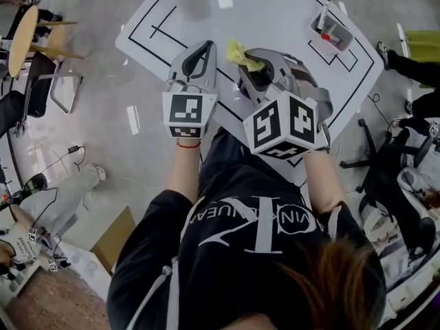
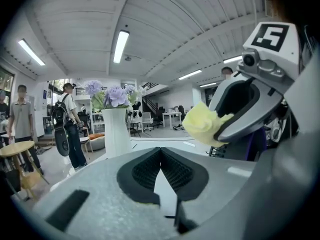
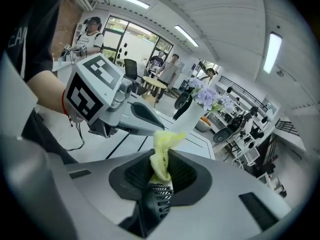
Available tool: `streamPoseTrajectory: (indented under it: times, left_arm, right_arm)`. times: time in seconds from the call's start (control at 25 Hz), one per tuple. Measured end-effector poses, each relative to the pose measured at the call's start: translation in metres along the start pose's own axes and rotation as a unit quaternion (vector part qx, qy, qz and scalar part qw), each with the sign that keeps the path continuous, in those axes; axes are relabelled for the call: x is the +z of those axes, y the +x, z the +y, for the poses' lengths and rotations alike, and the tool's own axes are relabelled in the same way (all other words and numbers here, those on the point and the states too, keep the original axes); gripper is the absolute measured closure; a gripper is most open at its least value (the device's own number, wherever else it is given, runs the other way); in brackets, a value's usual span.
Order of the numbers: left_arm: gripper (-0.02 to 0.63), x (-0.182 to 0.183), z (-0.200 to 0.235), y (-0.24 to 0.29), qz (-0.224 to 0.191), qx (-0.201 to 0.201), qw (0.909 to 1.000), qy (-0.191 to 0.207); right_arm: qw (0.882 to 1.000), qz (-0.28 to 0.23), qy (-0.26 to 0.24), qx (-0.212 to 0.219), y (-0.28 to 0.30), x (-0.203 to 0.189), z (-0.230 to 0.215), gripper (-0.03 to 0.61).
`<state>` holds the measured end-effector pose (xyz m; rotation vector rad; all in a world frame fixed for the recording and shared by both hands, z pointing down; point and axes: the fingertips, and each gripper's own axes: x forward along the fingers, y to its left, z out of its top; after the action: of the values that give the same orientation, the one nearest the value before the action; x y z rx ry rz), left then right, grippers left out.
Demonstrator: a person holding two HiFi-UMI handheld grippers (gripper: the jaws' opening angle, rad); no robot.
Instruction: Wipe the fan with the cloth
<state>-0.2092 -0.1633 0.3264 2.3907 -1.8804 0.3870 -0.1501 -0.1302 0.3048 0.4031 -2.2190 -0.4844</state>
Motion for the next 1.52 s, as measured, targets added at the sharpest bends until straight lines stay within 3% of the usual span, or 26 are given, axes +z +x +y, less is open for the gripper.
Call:
streamPoseTrajectory:
  times: [0.28,0.52,0.96,1.52]
  left_arm:
    - [0.603,-0.008,0.008,0.005,0.005,-0.001,1.0000,-0.006]
    - [0.603,-0.006,0.010,0.002,0.003,-0.001,1.0000,-0.006]
    - [0.603,-0.001,-0.023,0.003,0.003,-0.011,0.9999,0.006]
    - [0.603,0.005,-0.047,-0.003,0.009,-0.007,0.9997,0.020]
  right_arm:
    - [0.997,0.057,-0.036,0.042,0.018,-0.011,0.012,0.500]
    - [0.999,0.051,-0.004,0.012,0.009,-0.014,0.000,0.502]
    - [0.998,0.015,0.044,-0.039,-0.028,-0.033,-0.017,0.503]
    - [0.994,-0.011,0.084,-0.071,-0.062,-0.057,-0.028,0.505]
